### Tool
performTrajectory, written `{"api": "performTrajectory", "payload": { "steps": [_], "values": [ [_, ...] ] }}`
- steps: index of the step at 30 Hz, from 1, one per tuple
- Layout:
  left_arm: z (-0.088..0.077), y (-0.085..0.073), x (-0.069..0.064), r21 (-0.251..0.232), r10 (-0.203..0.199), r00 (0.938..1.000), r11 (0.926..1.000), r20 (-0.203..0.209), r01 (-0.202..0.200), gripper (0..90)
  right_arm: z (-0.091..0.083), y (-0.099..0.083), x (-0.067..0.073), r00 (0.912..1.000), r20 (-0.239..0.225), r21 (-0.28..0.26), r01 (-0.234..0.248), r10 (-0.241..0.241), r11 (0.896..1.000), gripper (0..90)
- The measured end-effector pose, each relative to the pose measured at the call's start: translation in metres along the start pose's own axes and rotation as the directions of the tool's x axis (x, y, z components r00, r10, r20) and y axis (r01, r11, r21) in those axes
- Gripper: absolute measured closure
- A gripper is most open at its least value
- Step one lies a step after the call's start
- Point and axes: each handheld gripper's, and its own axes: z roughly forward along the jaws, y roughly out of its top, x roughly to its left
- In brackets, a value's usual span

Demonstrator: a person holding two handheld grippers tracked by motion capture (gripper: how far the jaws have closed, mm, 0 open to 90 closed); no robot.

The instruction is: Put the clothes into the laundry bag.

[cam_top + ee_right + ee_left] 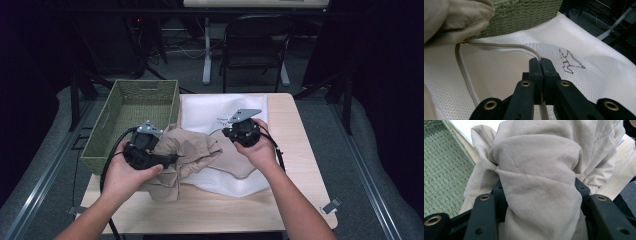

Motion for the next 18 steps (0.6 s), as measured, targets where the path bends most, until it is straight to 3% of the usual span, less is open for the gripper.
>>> {"api": "performTrajectory", "payload": {
  "steps": [9,18],
  "values": [
    [0.001,-0.004,-0.002,-0.005,0.005,1.0,1.0,0.002,-0.005,48.2,-0.005,0.013,0.0,0.9998,0.014,-0.003,0.017,-0.017,1.0,88.6],
    [0.015,-0.009,-0.01,0.002,0.023,0.9997,0.9997,0.013,-0.023,48.2,-0.005,0.017,0.002,0.9995,0.023,0.004,0.023,-0.023,1.0,88.6]
  ]
}}
